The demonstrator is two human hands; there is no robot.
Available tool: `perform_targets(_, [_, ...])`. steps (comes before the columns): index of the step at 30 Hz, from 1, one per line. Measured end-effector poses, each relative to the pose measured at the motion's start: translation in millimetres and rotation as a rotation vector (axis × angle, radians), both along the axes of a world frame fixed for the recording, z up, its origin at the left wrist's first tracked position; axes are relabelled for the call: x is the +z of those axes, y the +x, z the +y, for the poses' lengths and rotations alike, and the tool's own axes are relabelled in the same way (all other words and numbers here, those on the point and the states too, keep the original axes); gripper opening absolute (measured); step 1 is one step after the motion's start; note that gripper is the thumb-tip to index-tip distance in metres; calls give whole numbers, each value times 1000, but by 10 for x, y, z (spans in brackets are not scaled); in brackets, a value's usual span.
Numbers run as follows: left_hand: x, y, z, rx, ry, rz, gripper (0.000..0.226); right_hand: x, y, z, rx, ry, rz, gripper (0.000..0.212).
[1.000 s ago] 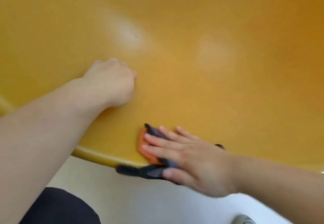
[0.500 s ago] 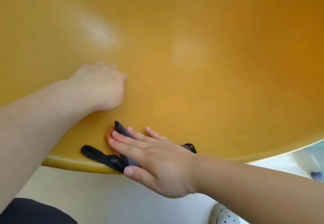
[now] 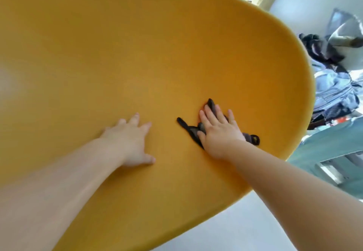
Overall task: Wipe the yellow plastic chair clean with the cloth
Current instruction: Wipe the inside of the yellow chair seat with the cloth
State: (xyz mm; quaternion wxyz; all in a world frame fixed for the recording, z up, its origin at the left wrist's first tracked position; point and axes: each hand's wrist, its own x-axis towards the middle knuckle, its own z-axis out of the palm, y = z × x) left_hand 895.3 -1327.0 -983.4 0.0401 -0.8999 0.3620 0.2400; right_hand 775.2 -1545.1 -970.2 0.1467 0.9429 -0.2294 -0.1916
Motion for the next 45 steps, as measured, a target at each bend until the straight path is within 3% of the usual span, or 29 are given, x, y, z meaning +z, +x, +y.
perform_targets(3, [-31, 86, -134, 24, 50, 25, 139, -9, -357, 484, 283, 250, 129, 66])
perform_targets(5, [-6, 149, -222, 39, 86, 41, 153, 152, -577, 426, 405, 314, 223, 65])
perform_targets(7, [41, 186, -311, 42, 136, 58, 161, 343, -602, -3, 398, 164, 230, 65])
perform_targets(11, [103, 197, -492, 5, 241, 30, 165, 931, -34, -1091, 201, -433, 84, 70])
perform_targets(13, [116, 194, -567, -15, 278, 22, 160, 1018, 283, -1272, 86, -518, -49, 71])
perform_targets(17, [115, 223, -636, -52, 309, -4, 152, 326, 668, -768, -45, -285, -215, 71])
perform_targets(21, [161, 209, -680, -55, 339, 4, 146, -199, 520, 41, 167, 145, -66, 67])
perform_targets(23, [173, 201, -702, -63, 353, 4, 145, -148, 181, 110, 308, 226, 43, 65])
perform_targets(25, [182, 209, -711, -71, 366, 9, 147, 21, -144, -90, 372, 184, 97, 64])
perform_targets(27, [202, 207, -709, -80, 376, 7, 148, 284, -202, -496, 327, -6, 72, 65])
perform_targets(30, [189, 197, -703, -121, 398, -22, 147, 706, 158, -1084, 193, -337, -49, 69])
perform_targets(33, [160, 294, -599, -175, 337, -74, 135, 804, 670, -1315, 98, -475, -237, 70])
perform_targets(36, [213, 526, -454, -142, 144, -241, 129, 519, 1105, -1109, 53, -326, -354, 74])
perform_targets(38, [236, 752, -419, -39, 148, -338, 151, 153, 1288, -730, 173, -115, -274, 73])
perform_targets(41, [230, 1023, -473, 85, 238, -296, 173, -229, 1260, -262, 389, 93, -162, 66])
perform_targets(43, [218, 1103, -582, 95, 262, -249, 180, -168, 1223, -420, 461, 28, -130, 67])
perform_targets(45, [200, 1113, -685, 94, 291, -217, 183, 92, 1295, -854, 446, -196, -199, 70])
